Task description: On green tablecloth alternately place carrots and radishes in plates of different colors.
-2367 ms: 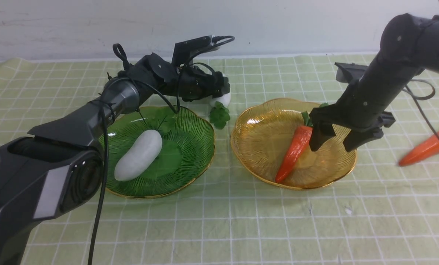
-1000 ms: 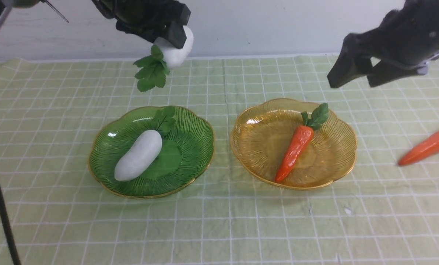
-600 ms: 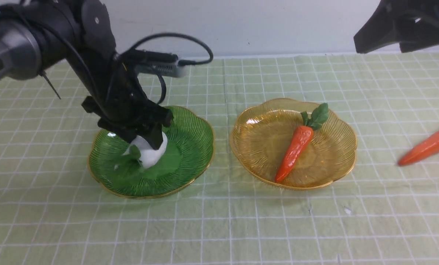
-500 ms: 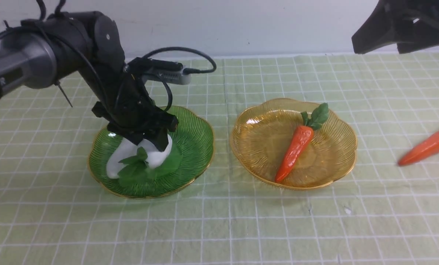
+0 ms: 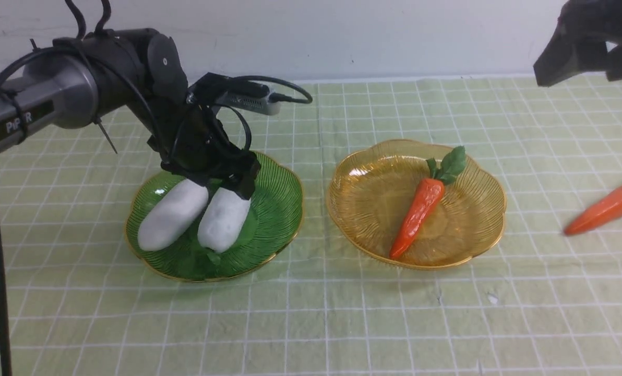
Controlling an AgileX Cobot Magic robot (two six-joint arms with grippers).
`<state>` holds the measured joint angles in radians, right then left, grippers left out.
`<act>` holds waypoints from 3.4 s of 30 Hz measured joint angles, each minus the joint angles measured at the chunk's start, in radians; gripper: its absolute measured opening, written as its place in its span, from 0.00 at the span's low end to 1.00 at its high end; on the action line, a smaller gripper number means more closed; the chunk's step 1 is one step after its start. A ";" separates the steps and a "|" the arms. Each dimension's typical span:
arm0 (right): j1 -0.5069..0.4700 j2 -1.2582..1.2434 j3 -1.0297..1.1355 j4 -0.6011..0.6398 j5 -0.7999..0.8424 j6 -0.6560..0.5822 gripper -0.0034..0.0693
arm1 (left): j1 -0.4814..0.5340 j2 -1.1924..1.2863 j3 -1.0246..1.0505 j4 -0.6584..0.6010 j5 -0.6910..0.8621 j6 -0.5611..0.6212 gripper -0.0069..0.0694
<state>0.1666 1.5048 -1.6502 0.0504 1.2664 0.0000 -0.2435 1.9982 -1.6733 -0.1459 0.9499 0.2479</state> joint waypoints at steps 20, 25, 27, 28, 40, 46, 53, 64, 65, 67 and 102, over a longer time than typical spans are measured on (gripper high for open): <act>-0.483 0.404 0.000 0.112 -0.179 0.164 0.69 | 0.000 -0.421 0.086 -0.048 0.286 -0.034 0.08; -0.485 0.512 0.000 0.147 -0.273 0.228 0.69 | 0.000 -0.505 0.189 -0.044 0.290 -0.032 0.08; -0.485 0.549 0.000 0.170 -0.312 0.245 0.69 | 0.000 -0.532 0.225 -0.037 0.294 -0.030 0.08; -0.485 0.570 0.000 0.184 -0.328 0.252 0.69 | 0.000 -0.538 0.234 -0.034 0.294 -0.029 0.08; -0.485 0.671 0.000 0.170 -0.343 0.349 0.69 | 0.000 -0.552 0.256 -0.012 0.297 -0.027 0.08; -0.485 0.676 -0.003 0.136 -0.332 0.338 0.46 | 0.000 -0.552 0.256 -0.012 0.297 -0.027 0.08; -0.472 0.644 -0.147 0.219 -0.155 0.128 0.45 | 0.000 -0.552 0.256 -0.013 0.297 -0.027 0.08; -0.130 0.604 -0.286 0.407 -0.036 -0.020 0.45 | 0.000 -0.552 0.256 -0.104 0.297 0.005 0.08; -0.101 0.615 -0.286 0.408 -0.041 -0.020 0.45 | 0.000 -0.552 0.256 -0.107 0.297 0.008 0.08; -0.039 0.639 -0.286 0.408 -0.075 -0.020 0.45 | 0.000 -0.552 0.256 -0.110 0.297 0.010 0.08; 0.000 -0.496 -0.046 -0.006 -0.217 0.124 0.03 | 0.000 -0.864 0.491 -0.231 0.127 0.075 0.08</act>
<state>0.1665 1.0085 -1.6961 0.0448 1.0496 0.1242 -0.2435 1.1339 -1.1826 -0.3765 1.0766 0.3229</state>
